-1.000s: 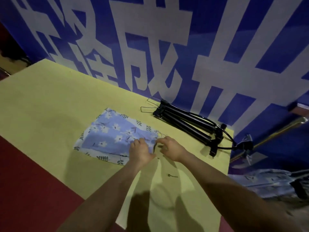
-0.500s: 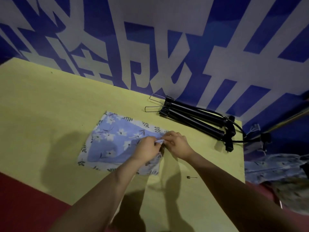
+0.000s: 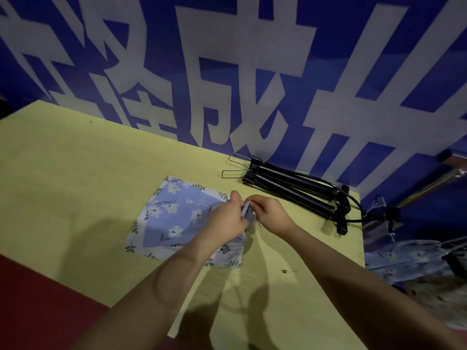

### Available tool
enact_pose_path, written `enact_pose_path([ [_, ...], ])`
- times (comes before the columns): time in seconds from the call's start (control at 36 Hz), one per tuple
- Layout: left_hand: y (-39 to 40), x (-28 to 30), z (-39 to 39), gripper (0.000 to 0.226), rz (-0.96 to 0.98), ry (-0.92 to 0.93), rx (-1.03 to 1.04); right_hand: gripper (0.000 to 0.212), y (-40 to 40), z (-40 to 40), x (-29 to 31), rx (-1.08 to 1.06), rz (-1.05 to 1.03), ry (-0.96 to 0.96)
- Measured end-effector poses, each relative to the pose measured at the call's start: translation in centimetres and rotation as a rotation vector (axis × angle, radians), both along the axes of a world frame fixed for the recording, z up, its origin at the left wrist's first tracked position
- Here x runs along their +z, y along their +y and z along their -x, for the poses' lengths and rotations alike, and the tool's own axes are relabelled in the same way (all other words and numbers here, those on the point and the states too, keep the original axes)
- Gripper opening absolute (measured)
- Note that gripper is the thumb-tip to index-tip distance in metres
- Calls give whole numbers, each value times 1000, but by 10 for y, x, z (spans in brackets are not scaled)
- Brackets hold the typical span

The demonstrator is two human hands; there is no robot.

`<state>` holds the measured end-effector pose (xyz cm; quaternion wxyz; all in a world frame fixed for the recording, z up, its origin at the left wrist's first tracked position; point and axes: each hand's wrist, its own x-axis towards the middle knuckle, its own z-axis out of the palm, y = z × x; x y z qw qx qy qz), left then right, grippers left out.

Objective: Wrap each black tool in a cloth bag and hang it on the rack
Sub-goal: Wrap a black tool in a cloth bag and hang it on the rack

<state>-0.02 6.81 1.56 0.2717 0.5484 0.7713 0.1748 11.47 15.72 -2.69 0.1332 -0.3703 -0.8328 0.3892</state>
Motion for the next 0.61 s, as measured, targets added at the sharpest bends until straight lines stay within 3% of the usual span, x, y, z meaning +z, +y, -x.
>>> enact_pose_path([
  [0.14, -2, 10, -9, 29, -86, 168, -35, 23, -5, 4, 15, -29, -118, 61],
  [0.33, 2, 32, 1, 14, -205, 220, -59, 19, 0, 9, 30, -147, -110, 202],
  [0.5, 13, 68, 0, 30, -193, 597, 11, 20, 3, 14, 62, -106, -108, 283],
  [0.61, 12, 64, -5, 33, -152, 708, 45, 20, 3, 13, 69, -72, -234, 247],
])
